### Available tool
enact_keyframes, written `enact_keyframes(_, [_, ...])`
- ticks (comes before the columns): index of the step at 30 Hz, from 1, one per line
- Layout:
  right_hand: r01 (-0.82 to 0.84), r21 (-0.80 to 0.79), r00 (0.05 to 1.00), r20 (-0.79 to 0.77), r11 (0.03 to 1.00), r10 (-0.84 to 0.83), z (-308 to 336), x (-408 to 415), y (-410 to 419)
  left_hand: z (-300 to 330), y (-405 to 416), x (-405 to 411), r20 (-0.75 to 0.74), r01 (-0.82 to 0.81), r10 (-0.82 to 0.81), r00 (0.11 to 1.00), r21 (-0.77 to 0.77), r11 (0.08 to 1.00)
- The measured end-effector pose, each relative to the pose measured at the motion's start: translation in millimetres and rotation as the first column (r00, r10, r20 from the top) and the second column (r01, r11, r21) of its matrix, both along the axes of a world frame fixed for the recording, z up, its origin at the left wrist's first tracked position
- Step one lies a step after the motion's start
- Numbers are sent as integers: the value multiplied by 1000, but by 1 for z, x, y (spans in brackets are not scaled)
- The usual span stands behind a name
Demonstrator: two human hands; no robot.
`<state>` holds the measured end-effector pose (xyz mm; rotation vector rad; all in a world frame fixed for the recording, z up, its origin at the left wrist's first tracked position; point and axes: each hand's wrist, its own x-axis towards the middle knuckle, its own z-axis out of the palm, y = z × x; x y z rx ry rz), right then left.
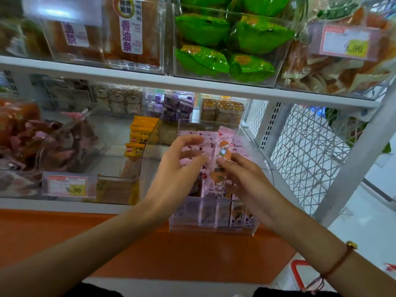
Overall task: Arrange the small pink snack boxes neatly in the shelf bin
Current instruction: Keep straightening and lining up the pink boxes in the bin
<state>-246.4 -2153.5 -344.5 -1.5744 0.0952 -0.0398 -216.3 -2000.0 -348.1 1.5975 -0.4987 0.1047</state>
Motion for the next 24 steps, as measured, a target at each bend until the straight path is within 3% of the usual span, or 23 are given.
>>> enact_keyframes(6, [-22, 169, 1000, 13, 985, 20, 1, 0, 0, -9, -4, -5, 75, 29, -41, 996, 153, 988])
enact_keyframes(12, [-17, 104, 998, 61, 994, 10, -1, 1, 1, -8, -8, -6, 171, -35, 12, 985, 131, 991])
enact_keyframes(17, [-65, 196, 987, 158, 978, 34, 6, -1, -5, -8, -7, -7, 145, -26, 0, 989, 178, 984])
enact_keyframes(20, [23, 116, 984, 175, 993, -43, 3, -1, -6, -9, -7, -8, 183, 1, -45, 982, 234, 972])
enact_keyframes(24, [187, 174, 950, 219, 967, -223, 2, -1, -3, -7, -8, -5, 324, -88, -6, 946, 274, 958])
